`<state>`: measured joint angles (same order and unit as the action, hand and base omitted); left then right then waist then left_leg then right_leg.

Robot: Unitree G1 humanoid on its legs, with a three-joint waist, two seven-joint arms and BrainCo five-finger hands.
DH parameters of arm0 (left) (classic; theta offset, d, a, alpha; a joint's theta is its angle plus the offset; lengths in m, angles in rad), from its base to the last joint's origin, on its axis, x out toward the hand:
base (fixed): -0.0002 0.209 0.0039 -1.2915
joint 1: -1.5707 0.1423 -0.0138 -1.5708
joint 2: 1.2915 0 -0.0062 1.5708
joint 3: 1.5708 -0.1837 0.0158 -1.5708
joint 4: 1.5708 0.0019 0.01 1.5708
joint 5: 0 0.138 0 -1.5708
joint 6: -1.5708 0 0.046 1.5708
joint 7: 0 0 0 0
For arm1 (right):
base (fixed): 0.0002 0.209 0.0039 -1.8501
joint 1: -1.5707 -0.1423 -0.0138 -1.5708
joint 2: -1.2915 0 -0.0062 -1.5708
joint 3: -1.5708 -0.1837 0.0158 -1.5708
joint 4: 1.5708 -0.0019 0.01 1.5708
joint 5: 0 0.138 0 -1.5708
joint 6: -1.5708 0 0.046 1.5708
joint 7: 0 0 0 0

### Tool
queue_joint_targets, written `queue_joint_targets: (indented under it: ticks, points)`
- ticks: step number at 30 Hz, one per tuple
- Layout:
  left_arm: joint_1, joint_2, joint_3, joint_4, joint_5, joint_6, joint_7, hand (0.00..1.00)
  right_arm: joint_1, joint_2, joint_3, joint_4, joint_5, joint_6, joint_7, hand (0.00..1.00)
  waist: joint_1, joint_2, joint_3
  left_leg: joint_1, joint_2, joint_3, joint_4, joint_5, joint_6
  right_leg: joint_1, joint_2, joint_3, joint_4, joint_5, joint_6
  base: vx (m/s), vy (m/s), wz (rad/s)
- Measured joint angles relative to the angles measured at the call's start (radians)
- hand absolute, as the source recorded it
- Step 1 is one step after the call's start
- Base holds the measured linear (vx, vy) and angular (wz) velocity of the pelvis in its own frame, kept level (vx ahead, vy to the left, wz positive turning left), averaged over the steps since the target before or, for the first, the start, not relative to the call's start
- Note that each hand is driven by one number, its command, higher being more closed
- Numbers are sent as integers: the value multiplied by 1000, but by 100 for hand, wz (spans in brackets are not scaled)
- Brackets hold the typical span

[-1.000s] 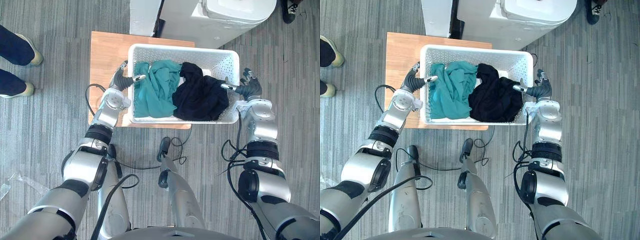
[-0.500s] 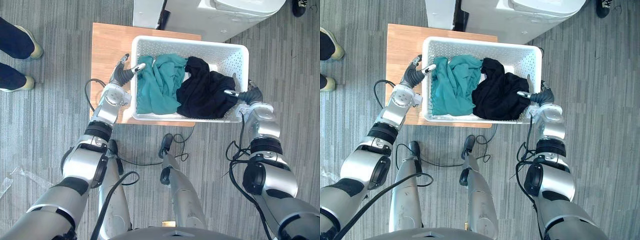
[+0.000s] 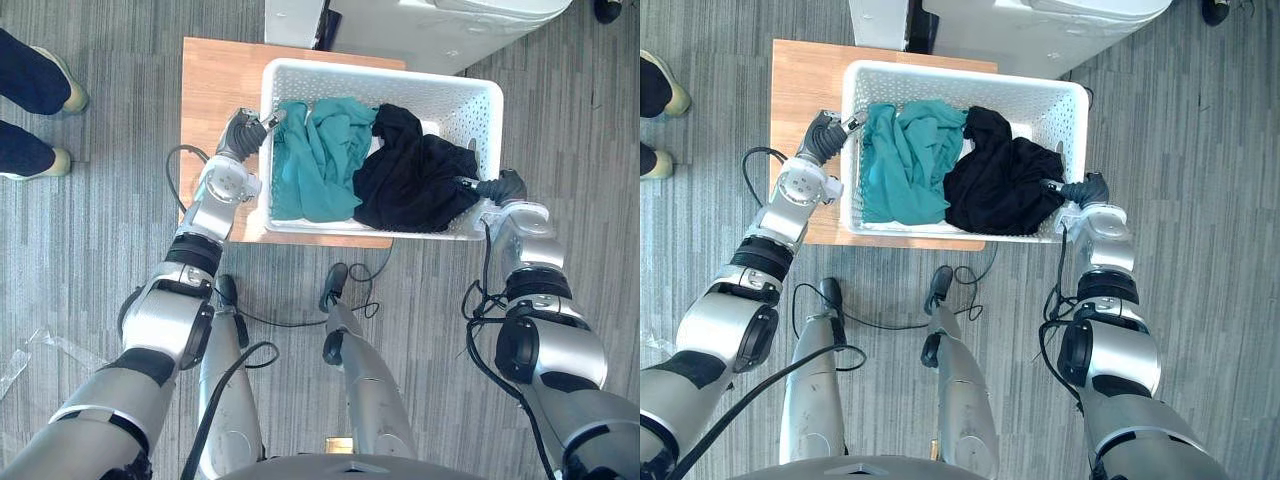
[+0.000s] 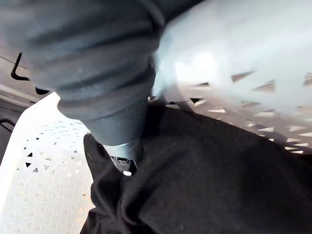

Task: Pick up the laundry basket with both hands and put the clothes into the washing machine.

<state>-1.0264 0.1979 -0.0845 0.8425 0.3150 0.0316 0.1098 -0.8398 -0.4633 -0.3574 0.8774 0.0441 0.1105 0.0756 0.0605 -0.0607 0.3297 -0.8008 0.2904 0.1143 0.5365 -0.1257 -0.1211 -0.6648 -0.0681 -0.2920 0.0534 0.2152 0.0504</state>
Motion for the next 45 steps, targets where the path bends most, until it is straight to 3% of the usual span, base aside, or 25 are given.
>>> queue_joint_targets:
  ticks: [8, 11, 19, 21, 24, 29, 32, 38, 45]
  points:
    - [-4, 2, -6, -8, 1, 0, -1, 100, 14, 3, 30, -38, 10, 4, -25, 100, 1, 4, 1, 5, 2, 0, 1, 1, -1, 4, 1, 0, -2, 4, -2, 0, 0, 0]
    - [-3, 3, -6, -6, 3, 1, 0, 100, 16, 8, 40, -53, 8, 9, -35, 100, 0, 17, 9, 21, 4, 2, 0, 1, -1, 21, 3, 1, -6, 4, -2, 0, 0, 0]
    - [85, 32, -19, -77, -9, 42, 34, 100, 171, 88, 83, -315, 5, 28, -77, 100, 1, 32, 18, 113, 3, 20, -39, 5, -7, 91, 5, 3, -19, 11, -5, 12, 2, 1]
    - [167, 30, -20, -176, -9, 64, 77, 100, 239, 129, 83, -394, 5, 32, -87, 100, 6, 38, 22, 162, -1, 21, -62, 6, -9, 131, 3, 0, -17, 0, -4, 84, 15, 13]
    - [276, 31, -26, -351, -8, 81, 86, 100, 348, 171, 82, -504, 6, 32, -99, 100, 29, 51, 30, 257, -19, 18, -109, 14, -17, 204, -12, -19, 12, -42, 0, 89, 13, 23]
    - [464, 37, -34, -627, 18, 78, 80, 100, 508, 203, 79, -668, 7, 22, -102, 100, 47, 52, 30, 410, -51, 17, -190, 25, -16, 314, -42, -27, 54, -100, 14, 77, 13, 22]
    - [554, 38, -34, -697, 44, 66, 57, 100, 581, 229, 79, -686, 7, 2, -90, 100, 43, 52, 21, 478, -91, 17, -276, 61, -9, 352, -67, -36, 48, -109, 21, 63, 36, 21]
    - [762, 39, -31, -717, 85, 50, -20, 100, 733, 296, 81, -616, 3, 3, -25, 100, 33, 51, -25, 572, -120, 8, -372, 93, -8, 434, -71, -48, 0, -105, 25, 78, 26, 12]
    - [987, 24, -11, -742, 123, 1, -101, 100, 885, 334, 71, -565, -12, 2, 16, 100, 15, 49, -177, 672, -133, 12, -421, 93, -5, 540, -67, -48, -64, -95, 39, 38, 23, 1]
